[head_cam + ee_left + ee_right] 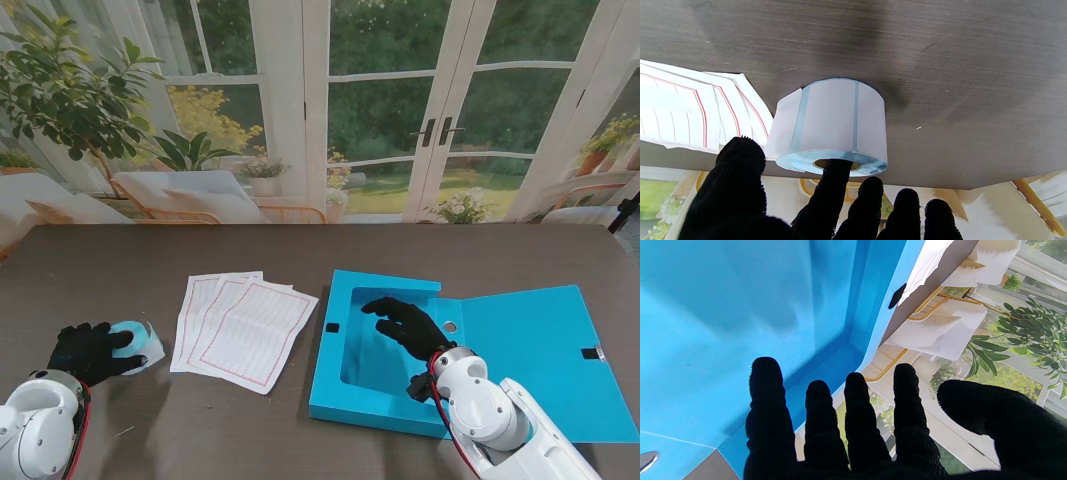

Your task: Peel a label from the label roll, stick it on the side of the file box and file the documents

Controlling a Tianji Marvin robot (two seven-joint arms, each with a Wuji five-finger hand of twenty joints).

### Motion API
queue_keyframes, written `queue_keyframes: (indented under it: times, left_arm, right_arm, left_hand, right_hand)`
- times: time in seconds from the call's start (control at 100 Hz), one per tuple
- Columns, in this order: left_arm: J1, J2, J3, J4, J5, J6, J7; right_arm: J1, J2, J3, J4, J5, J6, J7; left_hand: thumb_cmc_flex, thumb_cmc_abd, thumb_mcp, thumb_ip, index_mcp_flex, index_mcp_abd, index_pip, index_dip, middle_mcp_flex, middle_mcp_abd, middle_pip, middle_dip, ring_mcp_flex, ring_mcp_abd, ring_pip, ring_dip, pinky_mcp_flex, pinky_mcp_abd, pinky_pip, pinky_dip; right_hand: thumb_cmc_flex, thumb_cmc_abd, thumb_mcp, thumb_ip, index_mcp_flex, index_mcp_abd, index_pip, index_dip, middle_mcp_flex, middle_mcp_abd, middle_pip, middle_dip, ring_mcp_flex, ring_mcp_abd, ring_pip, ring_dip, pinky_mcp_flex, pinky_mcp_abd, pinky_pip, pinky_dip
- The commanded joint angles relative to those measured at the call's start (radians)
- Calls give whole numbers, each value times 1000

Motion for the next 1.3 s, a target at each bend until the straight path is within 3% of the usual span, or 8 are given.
queue_keyframes:
  times: [0.0,0.22,0.56,0.61,0.75,0.95,1.15,1.29]
  left_arm:
    - [-2,3,3,3,9,0,-28]
    - [-19,9,18,16,60,-7,-49]
    - [-52,12,55,60,107,-9,-19]
    - [-55,12,58,65,111,-8,-12]
    - [-55,13,64,63,126,4,-14]
    - [-62,15,80,71,162,29,-31]
    - [-71,16,96,93,194,49,-9]
    - [-71,13,100,107,200,56,37]
  right_arm:
    - [-3,-4,-4,2,2,2,15]
    - [-1,-4,-5,7,5,0,14]
    - [-3,-5,-6,6,12,2,13]
    - [-3,-6,-5,6,14,2,14]
    - [-3,-6,-3,7,19,3,12]
    - [-4,-7,-2,7,28,3,13]
    - [-4,-8,-2,8,33,4,15]
    - [-3,-8,-2,9,37,5,15]
  left_hand:
    - [-19,-7,-21,7,-31,33,3,9,-23,20,5,26,3,6,15,28,1,-13,17,38]
    - [-33,-26,-14,5,-55,22,14,21,-87,10,-14,43,-31,-7,14,47,-19,-22,15,66]
    - [-38,-65,70,0,-61,7,35,36,-142,-5,-38,3,-67,-7,-44,7,-53,-25,-32,38]
    - [-83,-86,162,-13,-72,6,35,32,-145,-5,-30,-12,-61,-5,-51,-5,-48,-24,-39,22]
    - [-89,-92,173,-16,-92,8,28,30,-137,-5,-29,-9,-58,0,-45,0,-47,-21,-33,25]
    - [-98,-116,189,-20,-122,68,31,36,-110,18,-19,-1,-47,12,-42,2,-37,-11,-29,25]
    - [-121,-140,244,-35,-208,94,147,108,-132,25,-26,5,-42,22,-36,4,-23,-4,-24,22]
    - [-127,-140,254,-35,-242,65,270,152,-111,34,-19,10,-34,35,-32,2,-13,7,-23,18]
  right_hand:
    - [7,24,-31,27,12,-4,5,-10,22,8,-5,-7,30,-1,-6,5,-397,-27,-24,21]
    - [8,23,-31,28,14,-3,5,-11,23,8,-4,-7,30,0,-6,5,-398,-27,-24,22]
    - [8,23,-32,28,14,-2,6,-11,23,8,-4,-7,31,1,-6,5,-397,-27,-25,23]
    - [8,22,-31,28,13,-2,6,-11,23,9,-4,-7,31,1,-6,5,-398,-27,-25,23]
    - [10,21,-30,29,15,1,6,-11,26,12,-3,-7,34,3,-5,6,-397,-26,-25,23]
    - [11,20,-30,30,17,7,8,-12,33,16,-3,-7,39,6,-3,6,-396,-25,-25,23]
    - [12,20,-30,31,18,7,8,-13,35,17,-3,-7,40,8,-3,6,-395,-25,-26,23]
    - [12,20,-30,31,20,9,9,-13,36,17,-3,-7,42,9,-3,6,-395,-25,-26,23]
